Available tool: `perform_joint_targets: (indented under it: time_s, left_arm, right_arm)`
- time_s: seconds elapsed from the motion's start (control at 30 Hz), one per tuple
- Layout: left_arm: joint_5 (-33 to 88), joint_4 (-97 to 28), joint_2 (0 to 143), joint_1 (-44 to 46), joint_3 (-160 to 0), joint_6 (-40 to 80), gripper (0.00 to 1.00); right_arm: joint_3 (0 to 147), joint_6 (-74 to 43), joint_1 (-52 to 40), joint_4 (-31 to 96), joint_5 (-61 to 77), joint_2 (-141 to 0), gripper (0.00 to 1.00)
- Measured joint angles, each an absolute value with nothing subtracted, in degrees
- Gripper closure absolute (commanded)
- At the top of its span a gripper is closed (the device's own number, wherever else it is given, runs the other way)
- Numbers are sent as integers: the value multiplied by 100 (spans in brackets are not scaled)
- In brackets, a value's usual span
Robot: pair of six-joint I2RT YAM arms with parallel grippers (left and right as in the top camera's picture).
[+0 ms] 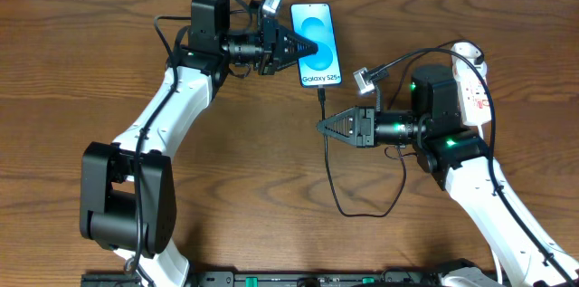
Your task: Plug charger to phone and switch on socket
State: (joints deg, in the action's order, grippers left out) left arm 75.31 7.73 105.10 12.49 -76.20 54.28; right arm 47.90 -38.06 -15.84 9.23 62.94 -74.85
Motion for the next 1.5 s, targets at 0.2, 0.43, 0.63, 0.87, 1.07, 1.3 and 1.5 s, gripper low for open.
perform_joint_targets:
  time_s: [0.2, 0.43, 0.63, 0.87, 1.07, 1.3, 1.5]
  left_arm:
    - [7533, 773, 10510, 1249, -7620, 5428, 93]
    - [7537, 773, 10510, 1249, -7620, 5430, 93]
    - [7618, 773, 10510, 1249, -7620, 5435, 93]
    - [7638, 773, 10510, 1247, -7620, 5441, 93]
    - [7629, 773, 10510, 1216, -7620, 5422, 93]
    - [7612, 773, 10510, 1166, -7620, 5417, 93]
    - [7614, 773, 10510, 1168, -7620, 5398, 93]
  right_arm:
    - [4790, -3844, -1584, 1004, 6294, -7485, 99]
    - [4790, -3861, -1584, 1133, 6294, -7485, 99]
    - [4790, -3859, -1584, 1129, 6289, -7485, 99]
    - [4790, -3859, -1584, 1129, 6243, -7485, 99]
    - [4790, -3854, -1584, 1129, 6254, -7485, 99]
    - [4790, -3837, -1584, 1129, 6302, -7485, 99]
    - [4790, -3793, -1584, 1129, 6351, -7485, 99]
